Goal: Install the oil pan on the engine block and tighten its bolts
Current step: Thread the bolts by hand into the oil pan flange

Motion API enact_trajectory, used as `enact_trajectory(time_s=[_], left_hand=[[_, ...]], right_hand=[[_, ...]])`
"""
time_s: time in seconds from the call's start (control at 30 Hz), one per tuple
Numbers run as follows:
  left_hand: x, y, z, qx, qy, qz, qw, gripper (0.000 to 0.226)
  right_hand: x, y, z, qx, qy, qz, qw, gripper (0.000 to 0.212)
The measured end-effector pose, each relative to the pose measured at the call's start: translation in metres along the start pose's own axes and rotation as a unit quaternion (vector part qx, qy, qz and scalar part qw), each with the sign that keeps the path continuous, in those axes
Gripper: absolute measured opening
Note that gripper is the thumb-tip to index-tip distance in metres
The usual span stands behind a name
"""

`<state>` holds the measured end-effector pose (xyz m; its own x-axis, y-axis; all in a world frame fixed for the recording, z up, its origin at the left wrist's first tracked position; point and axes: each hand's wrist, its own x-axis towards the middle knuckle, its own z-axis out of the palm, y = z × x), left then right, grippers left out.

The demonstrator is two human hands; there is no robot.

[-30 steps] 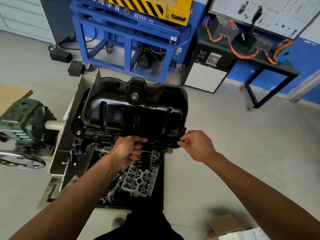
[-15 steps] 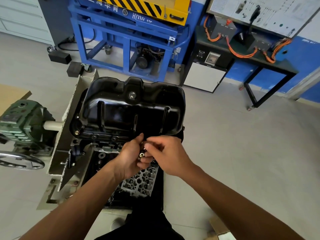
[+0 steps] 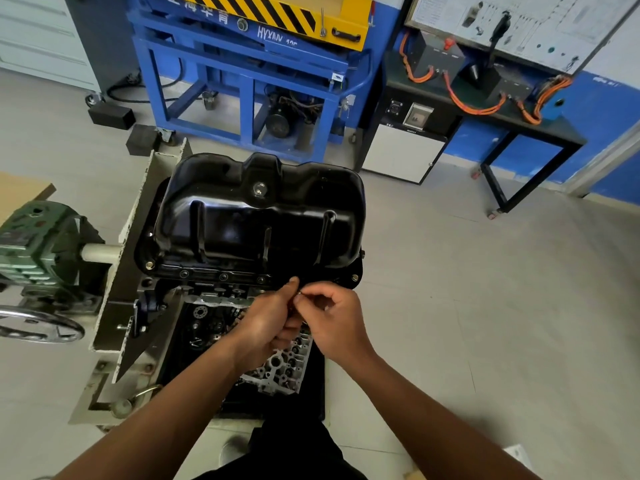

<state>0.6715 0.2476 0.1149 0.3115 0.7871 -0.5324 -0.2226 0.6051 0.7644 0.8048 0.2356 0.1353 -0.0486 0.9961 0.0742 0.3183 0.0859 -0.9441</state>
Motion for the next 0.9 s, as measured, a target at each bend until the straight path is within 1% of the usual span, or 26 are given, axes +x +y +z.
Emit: enact_trajectory(time_s=[0.07,0.13,0.17,0.23,0.33,0.4,0.5,0.57,0.63,0.7,0.77,0.9], left_hand=[[0.001,0.002,-0.002,0.025,0.016,0.037,0.999,0.045],[0.002,0.005,-0.007,0.051,0.012,0.067,0.996,0.034],[0.002,0.006,-0.008,0.066,0.005,0.077,0.995,0.028],[0.002,0.007,-0.009,0.09,-0.003,0.087,0.992,0.022],[0.001,0.008,-0.009,0.12,0.003,0.092,0.989,0.022],[0.0,0.008,-0.01,0.13,0.002,0.09,0.987,0.021],[-0.001,0.007,-0.011,0.135,-0.006,0.087,0.987,0.014],[-0.001,0.006,-0.015,0.12,0.004,0.064,0.991,0.015],[0.001,0.006,-0.018,0.062,0.008,0.028,0.998,0.017],[0.004,0.006,-0.017,-0.028,0.007,-0.011,1.0,0.018],[0.006,0.007,-0.014,-0.095,0.007,-0.039,0.995,0.017],[0.01,0.009,-0.005,-0.147,-0.007,-0.068,0.987,0.015]], right_hand=[[0.004,0.005,-0.008,-0.135,0.024,-0.048,0.989,0.003],[0.005,0.007,-0.016,-0.255,0.015,-0.077,0.964,0.005],[0.005,0.007,-0.018,-0.285,0.006,-0.087,0.955,0.007],[0.004,0.008,-0.02,-0.31,-0.005,-0.103,0.945,0.012],[0.002,0.009,-0.02,-0.317,-0.027,-0.102,0.943,0.018],[0.002,0.009,-0.02,-0.309,-0.04,-0.105,0.944,0.018],[0.002,0.012,-0.02,-0.27,-0.049,-0.105,0.956,0.016],[0.001,0.014,-0.019,-0.232,-0.052,-0.098,0.966,0.014],[0.001,0.016,-0.019,-0.176,-0.042,-0.08,0.98,0.006],[0.003,0.016,-0.021,-0.131,-0.027,-0.072,0.988,0.011],[0.006,0.015,-0.024,-0.125,-0.032,-0.095,0.987,0.011],[0.012,0.015,-0.03,-0.152,-0.032,-0.134,0.979,0.012]])
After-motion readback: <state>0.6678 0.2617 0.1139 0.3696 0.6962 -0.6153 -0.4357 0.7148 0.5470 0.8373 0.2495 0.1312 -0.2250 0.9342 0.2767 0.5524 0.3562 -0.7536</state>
